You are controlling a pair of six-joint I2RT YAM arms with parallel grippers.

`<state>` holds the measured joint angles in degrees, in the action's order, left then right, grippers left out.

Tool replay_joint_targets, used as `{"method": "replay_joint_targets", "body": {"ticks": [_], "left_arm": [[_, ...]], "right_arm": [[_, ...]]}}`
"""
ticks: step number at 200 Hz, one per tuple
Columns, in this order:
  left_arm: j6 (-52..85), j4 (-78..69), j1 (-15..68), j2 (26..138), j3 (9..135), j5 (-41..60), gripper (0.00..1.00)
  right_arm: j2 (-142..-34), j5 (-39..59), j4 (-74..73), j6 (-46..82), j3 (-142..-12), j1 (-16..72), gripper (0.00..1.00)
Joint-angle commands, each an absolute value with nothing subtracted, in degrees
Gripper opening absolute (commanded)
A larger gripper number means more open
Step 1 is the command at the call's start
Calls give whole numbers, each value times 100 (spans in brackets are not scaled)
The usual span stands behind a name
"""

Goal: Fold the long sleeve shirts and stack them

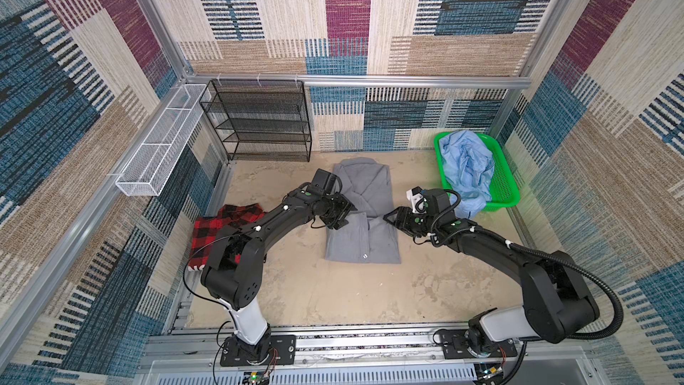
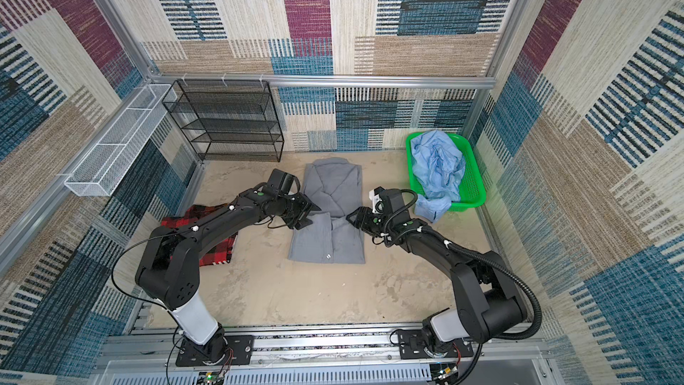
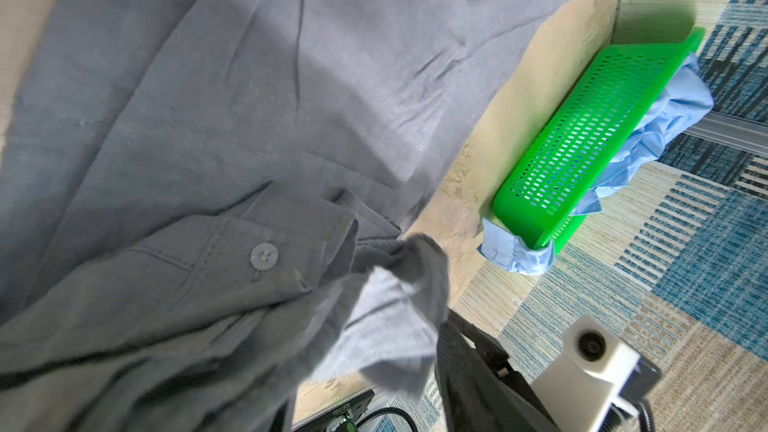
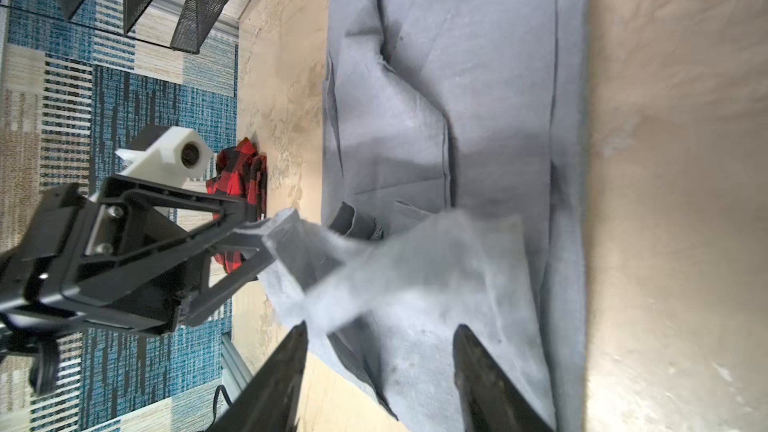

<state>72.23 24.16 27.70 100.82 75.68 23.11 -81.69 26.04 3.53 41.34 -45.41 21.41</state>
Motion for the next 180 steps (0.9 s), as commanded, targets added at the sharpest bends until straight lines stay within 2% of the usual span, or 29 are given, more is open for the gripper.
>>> {"method": "replay_joint_targets", "body": {"ticks": [1,26,45,67,96,127,162,180], "left_arm": [[6722,2834,2738,10257,8027,2430,56],[6505,2979,2604,10443,8292,2481,56],[6213,2974,2358,10536,8557,2802,57],[5510,3612,2125,10387,9124,2745,57],[4554,4497,2003,9721,9267,1691,58],[4147,4780,2003,8771,8443,639,58],[4054,4720,2003,7955,7486,409,58],[4047,4679,2004,7724,7141,492,58]], "right_arm": [[-8052,2124,605,3916,-4705,2136,58],[-7793,2139,612,3769,-4706,2138,58],[-7566,2567,313,3631,-4519,2148,58],[-7492,3198,-245,3524,-4366,2355,57],[-7910,3618,-460,3174,-4733,3061,56],[-8770,3986,-1084,3261,-5013,3696,52],[-9988,4418,-1678,3365,-5391,3710,41],[-10382,4094,-1483,3066,-5759,3677,40]]}}
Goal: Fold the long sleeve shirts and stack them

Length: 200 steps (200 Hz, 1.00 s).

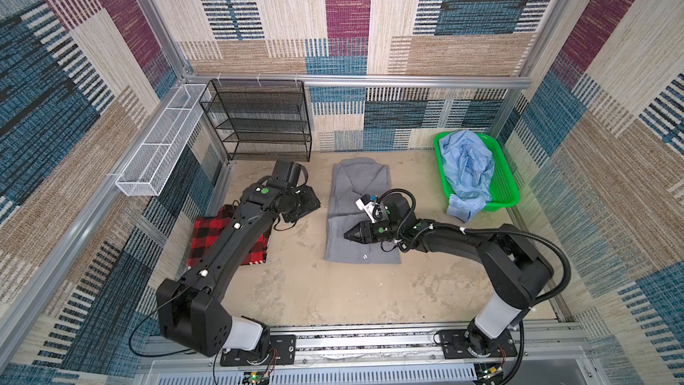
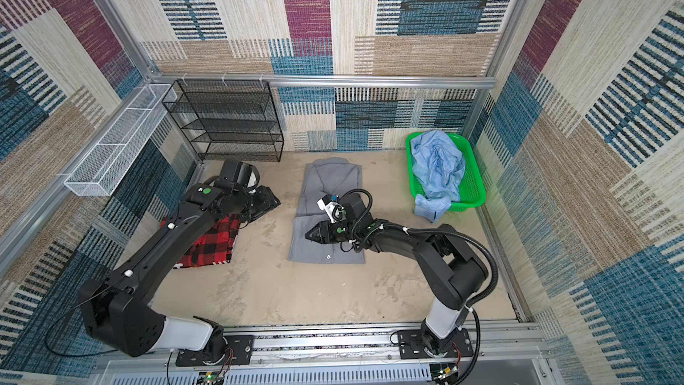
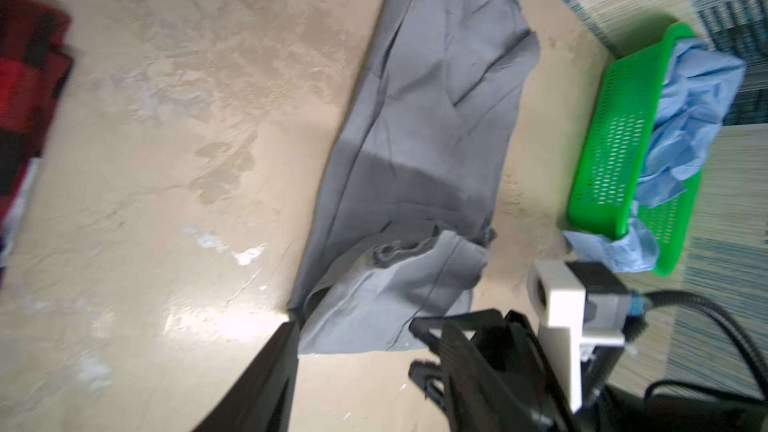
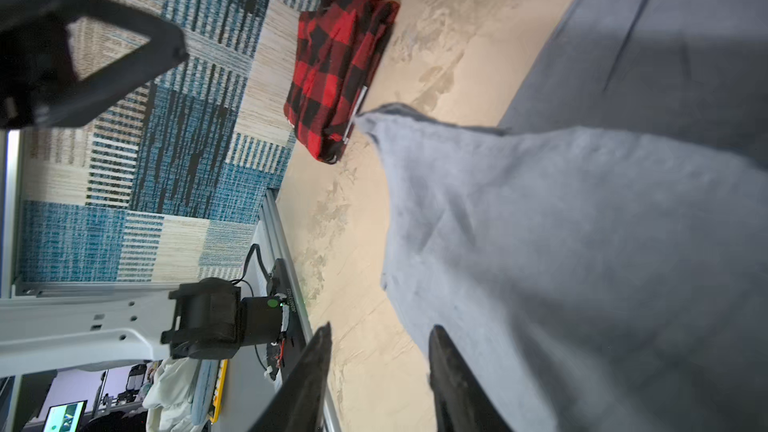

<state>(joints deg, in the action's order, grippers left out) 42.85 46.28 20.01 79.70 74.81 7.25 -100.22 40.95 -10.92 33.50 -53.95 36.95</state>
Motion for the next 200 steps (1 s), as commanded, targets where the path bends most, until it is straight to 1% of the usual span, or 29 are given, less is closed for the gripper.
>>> {"method": "replay_joint_targets", "body": {"ticks": [1,19,43,67,100,126,142,157,179,200], "left_arm": [[4054,4682,2004,7711,7126,496,58],[4114,4600,2010,7522,6743,624,58],[4202,4358,2038,7391,6223,873,58],[4277,4009,2102,7441,5795,1186,58],[4327,3734,2319,7605,5638,1300,57],[4363,3588,2481,7840,5646,1355,57],[4402,3565,2537,7989,5739,1347,57],[4492,3478,2596,8129,5898,1331,57],[4685,3463,2678,8358,6289,1138,57],[4981,3395,2706,8591,6636,1074,57]], "right_arm": [[-10412,4082,-1467,3054,-5784,3675,40],[-10799,4034,-1367,3053,-6089,3528,36],[-11034,3830,-1584,3121,-6112,3298,35],[-11385,3860,-1649,3165,-6253,3084,34],[-11817,3788,-1482,3059,-6599,3042,34],[-11901,3877,-1433,2996,-6645,3041,35],[-11778,3957,-1247,2926,-6706,3090,38],[-11574,3888,-845,2705,-6825,3184,43],[-10840,3628,-909,2908,-6439,3075,48],[-10188,3301,-479,2980,-6244,2851,53]]}}
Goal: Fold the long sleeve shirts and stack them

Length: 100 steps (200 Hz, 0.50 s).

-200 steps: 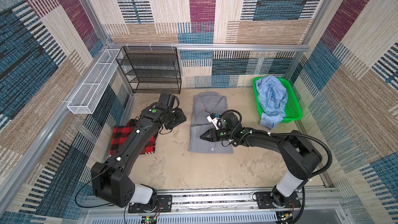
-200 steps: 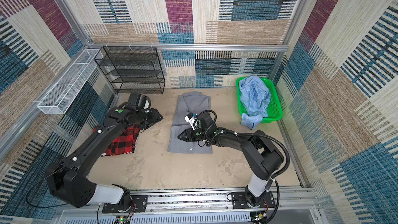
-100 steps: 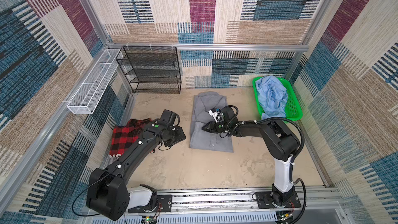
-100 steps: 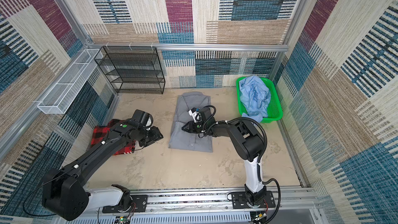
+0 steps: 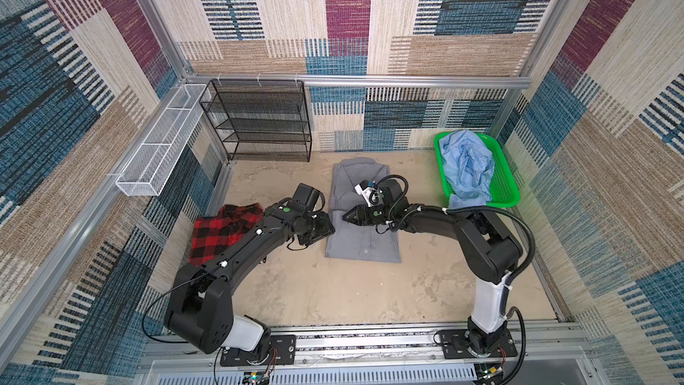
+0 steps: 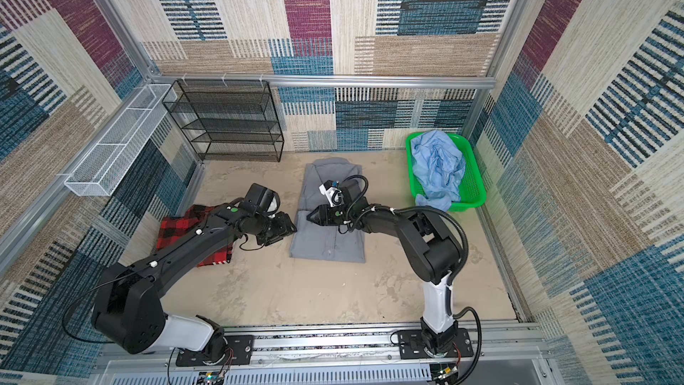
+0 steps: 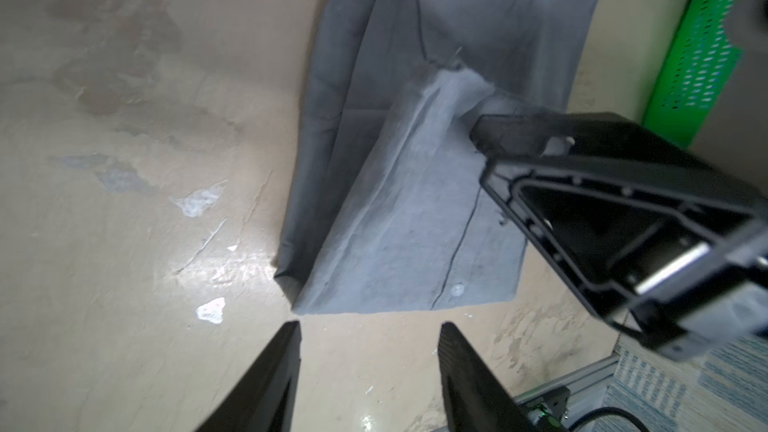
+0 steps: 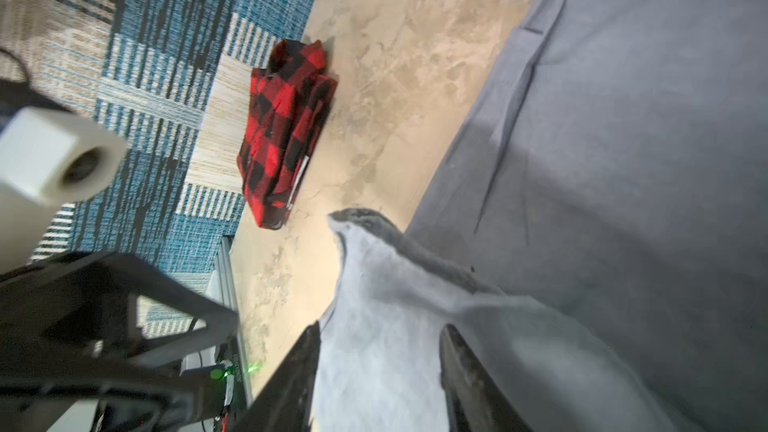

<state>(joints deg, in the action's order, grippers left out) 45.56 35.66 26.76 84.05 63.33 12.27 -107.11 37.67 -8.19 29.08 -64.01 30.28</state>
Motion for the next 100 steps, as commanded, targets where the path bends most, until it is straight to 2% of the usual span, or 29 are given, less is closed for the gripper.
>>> {"method": "replay_joint_targets", "body": {"ticks": [1,42,100], "left_arm": [[4995,3389,2711,8606,6649,1073,57],[5707,2754,3039,9119,6831,1418,56],[5793,2354,3039,10255,6974,1646,56]], "right_arm": [[-10157,3276,-455,2980,-6229,2845,54],[-9524,2895,-349,3169,-5295,2593,56],[-9890,3208,-1497,3328,-4532,2396,54]]}}
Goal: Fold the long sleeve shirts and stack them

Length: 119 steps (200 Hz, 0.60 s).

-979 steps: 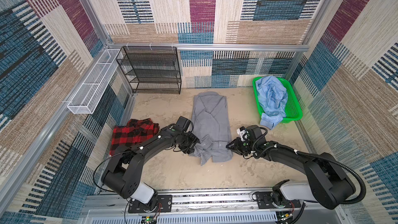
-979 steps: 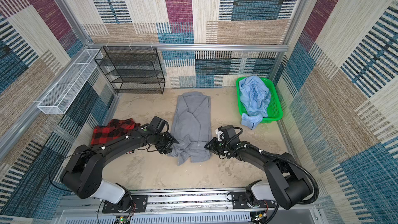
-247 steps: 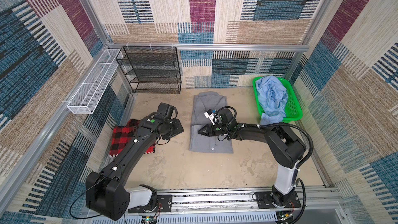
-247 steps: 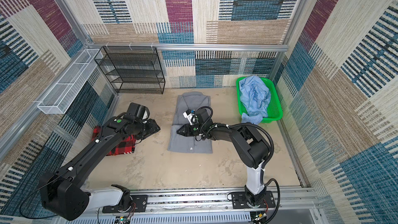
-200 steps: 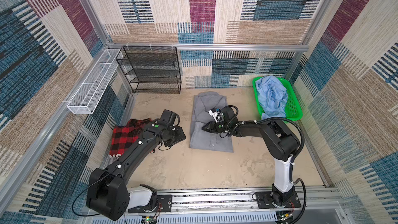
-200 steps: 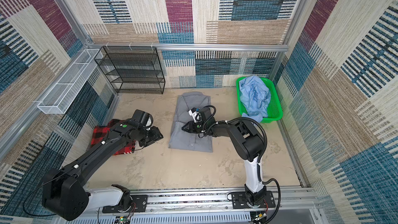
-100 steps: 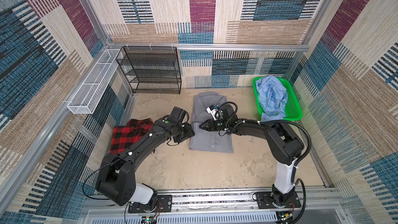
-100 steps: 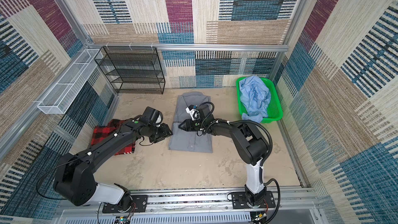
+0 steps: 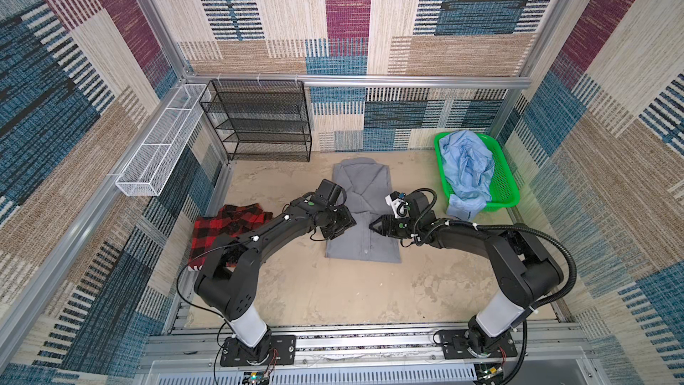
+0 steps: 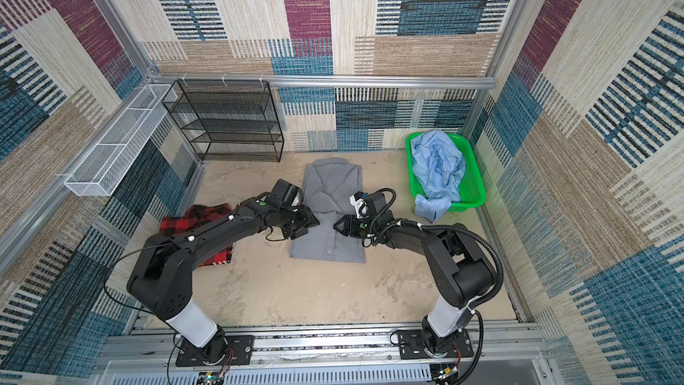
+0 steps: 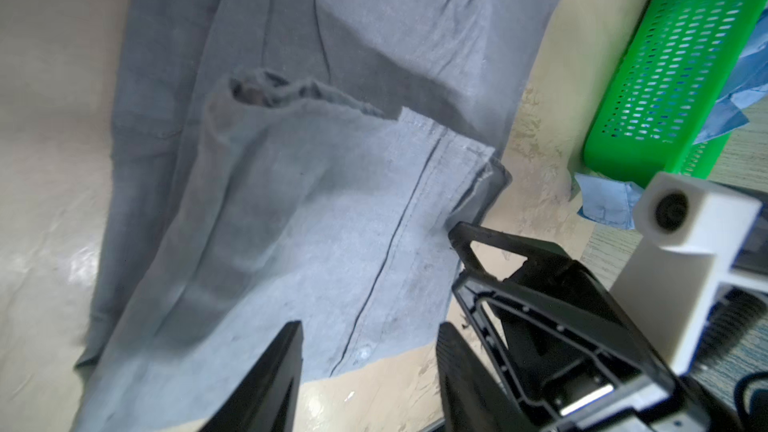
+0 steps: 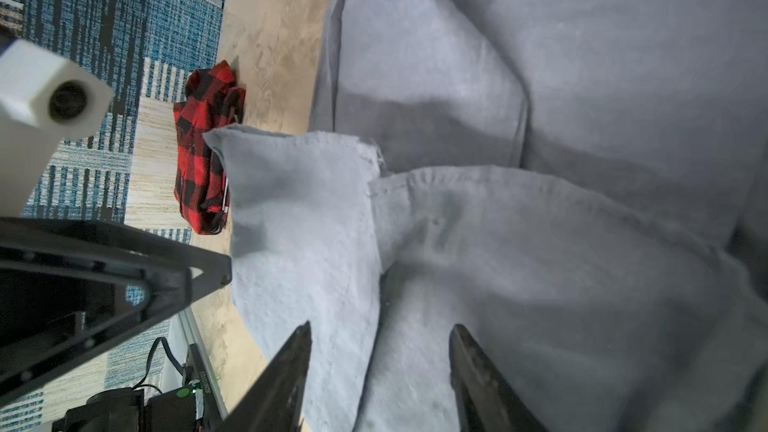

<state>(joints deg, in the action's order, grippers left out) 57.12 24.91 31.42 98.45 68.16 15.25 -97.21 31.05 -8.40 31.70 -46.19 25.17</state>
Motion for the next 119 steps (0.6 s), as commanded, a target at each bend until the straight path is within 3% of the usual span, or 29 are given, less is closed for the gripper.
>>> {"method": "replay_joint_targets", "body": {"ticks": [1,73,119], "left_arm": [[5788,2350,3031,10282,6981,1667,56],[5815,1641,2536,11073,6632,2070,54],[5891,1768,2513,10162,5709,1835,55]], "right_arm": [[-9898,3217,-1522,3325,-4520,2389,54],[-10237,2973,-1481,3305,-4555,2360,54],[-9337,2835,-1128,3128,-4317,2356,54]]}}
